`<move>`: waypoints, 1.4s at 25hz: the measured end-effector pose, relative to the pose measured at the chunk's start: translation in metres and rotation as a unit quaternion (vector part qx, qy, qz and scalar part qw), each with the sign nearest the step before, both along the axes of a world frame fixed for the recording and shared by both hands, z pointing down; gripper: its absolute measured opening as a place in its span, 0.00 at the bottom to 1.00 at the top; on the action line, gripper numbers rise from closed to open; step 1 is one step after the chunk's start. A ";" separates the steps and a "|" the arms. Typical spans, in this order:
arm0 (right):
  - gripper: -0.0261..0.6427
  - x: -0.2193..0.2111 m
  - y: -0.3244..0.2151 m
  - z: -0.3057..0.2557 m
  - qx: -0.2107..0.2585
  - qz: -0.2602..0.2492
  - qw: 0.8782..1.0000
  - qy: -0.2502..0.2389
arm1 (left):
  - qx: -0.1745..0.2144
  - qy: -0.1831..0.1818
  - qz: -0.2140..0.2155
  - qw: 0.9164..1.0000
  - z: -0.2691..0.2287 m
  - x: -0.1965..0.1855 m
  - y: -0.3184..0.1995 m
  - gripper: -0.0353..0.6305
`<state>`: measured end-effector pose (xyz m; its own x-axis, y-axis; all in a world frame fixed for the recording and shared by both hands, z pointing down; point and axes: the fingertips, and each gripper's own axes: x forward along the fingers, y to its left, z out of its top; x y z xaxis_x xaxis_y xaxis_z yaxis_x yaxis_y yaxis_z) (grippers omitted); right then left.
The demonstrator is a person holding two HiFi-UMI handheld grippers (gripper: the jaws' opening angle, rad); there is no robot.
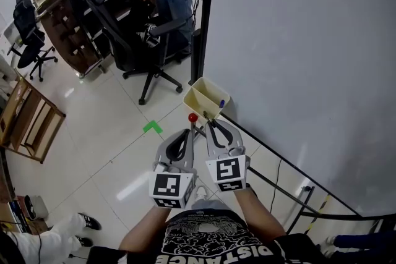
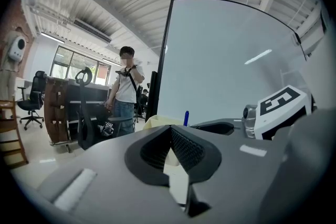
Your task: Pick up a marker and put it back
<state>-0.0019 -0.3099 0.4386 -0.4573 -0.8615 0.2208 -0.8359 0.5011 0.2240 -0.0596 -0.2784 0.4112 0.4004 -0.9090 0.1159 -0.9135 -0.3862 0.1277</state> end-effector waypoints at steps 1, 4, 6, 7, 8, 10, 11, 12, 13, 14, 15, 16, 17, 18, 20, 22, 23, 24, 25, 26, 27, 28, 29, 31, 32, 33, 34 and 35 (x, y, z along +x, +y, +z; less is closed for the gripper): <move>0.09 0.000 0.000 0.000 -0.001 0.000 1.000 0.001 | 0.000 0.000 0.000 1.000 0.000 0.000 -0.001 0.06; 0.09 0.000 -0.002 0.002 -0.002 -0.001 1.000 0.001 | 0.001 0.001 0.001 1.000 0.000 0.001 -0.003 0.06; 0.09 0.000 -0.003 0.002 -0.002 -0.002 1.000 0.001 | 0.002 0.001 0.001 1.000 0.000 0.002 -0.005 0.06; 0.09 0.000 -0.004 0.002 -0.002 -0.003 1.000 0.001 | 0.001 0.001 0.001 1.000 -0.001 0.002 -0.006 0.06; 0.09 -0.001 -0.005 0.002 -0.002 -0.004 1.000 0.000 | 0.001 0.002 0.001 1.000 -0.001 0.001 -0.007 0.06; 0.09 -0.002 -0.004 0.001 -0.002 -0.006 1.000 -0.001 | 0.001 0.002 0.001 1.000 -0.001 0.001 -0.006 0.06; 0.09 -0.003 -0.002 0.001 -0.001 -0.007 1.000 -0.001 | 0.001 0.003 0.001 1.000 -0.001 0.001 -0.004 0.06; 0.09 -0.003 0.001 0.000 0.000 -0.007 1.000 -0.002 | 0.002 0.003 0.001 1.000 -0.001 0.000 -0.001 0.06; 0.09 -0.003 0.003 -0.001 0.001 -0.007 1.000 -0.002 | 0.003 0.003 0.001 1.000 -0.001 0.000 0.001 0.06; 0.09 -0.004 0.004 -0.001 0.003 -0.006 1.000 -0.003 | 0.004 0.003 0.001 1.000 -0.001 0.000 0.003 0.06; 0.09 -0.004 0.005 -0.002 0.004 -0.006 1.000 -0.003 | 0.005 0.003 0.001 1.000 -0.002 0.000 0.003 0.06; 0.09 -0.004 0.004 -0.002 0.005 -0.006 1.000 -0.003 | 0.005 0.003 0.001 1.000 -0.002 0.000 0.003 0.06; 0.09 -0.003 0.004 -0.003 0.006 -0.006 1.000 -0.003 | 0.005 0.003 0.001 1.000 -0.002 0.000 0.002 0.06; 0.09 -0.003 0.003 -0.003 0.007 -0.006 1.000 -0.004 | 0.005 0.003 0.001 1.000 -0.002 0.000 0.001 0.06; 0.09 -0.002 0.002 -0.005 0.010 -0.004 1.000 -0.006 | 0.005 0.003 0.001 1.000 -0.002 0.000 0.000 0.06; 0.09 0.000 0.002 -0.008 0.013 -0.002 1.000 -0.008 | 0.004 0.003 0.002 1.000 -0.001 0.000 0.000 0.06; 0.09 0.001 0.003 -0.010 0.015 -0.001 1.000 -0.009 | 0.003 0.003 0.003 1.000 -0.001 0.001 0.000 0.06; 0.09 0.002 0.003 -0.012 0.016 -0.001 1.000 -0.011 | 0.003 0.003 0.004 1.000 -0.001 0.002 0.000 0.06; 0.09 0.003 0.004 -0.014 0.018 0.000 1.000 -0.012 | 0.003 0.003 0.005 1.000 -0.002 0.003 0.000 0.06; 0.09 0.003 0.006 -0.017 0.020 0.001 1.000 -0.013 | 0.003 0.003 0.007 1.000 -0.003 0.004 0.001 0.06; 0.09 0.004 0.009 -0.020 0.023 0.002 1.000 -0.015 | 0.004 0.004 0.008 1.000 -0.004 0.005 0.003 0.06; 0.09 0.004 0.012 -0.023 0.026 0.003 1.000 -0.017 | 0.005 0.004 0.010 1.000 -0.006 0.006 0.005 0.06; 0.09 0.004 0.015 -0.027 0.029 0.004 0.999 -0.019 | 0.007 0.004 0.011 1.000 -0.007 0.006 0.007 0.06; 0.09 0.005 0.022 -0.034 0.034 0.007 0.999 -0.024 | 0.009 0.004 0.015 1.000 -0.011 0.007 0.012 0.06; 0.09 0.005 0.025 -0.037 0.037 0.008 0.999 -0.026 | 0.010 0.004 0.017 1.000 -0.012 0.008 0.014 0.06; 0.09 0.005 0.028 -0.040 0.039 0.009 0.999 -0.029 | 0.011 0.004 0.019 1.000 -0.014 0.008 0.017 0.06; 0.09 0.006 0.032 -0.044 0.042 0.012 0.999 -0.032 | 0.012 0.004 0.020 1.000 -0.015 0.009 0.019 0.06; 0.09 0.006 0.036 -0.047 0.045 0.014 0.998 -0.036 | 0.014 0.004 0.022 1.000 -0.016 0.009 0.022 0.06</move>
<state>0.0043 -0.2737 0.3911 -0.4439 -0.8895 0.1086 -0.8652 0.4570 0.2064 -0.0508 -0.2562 0.3949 0.4410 -0.8932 0.0882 -0.8946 -0.4295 0.1229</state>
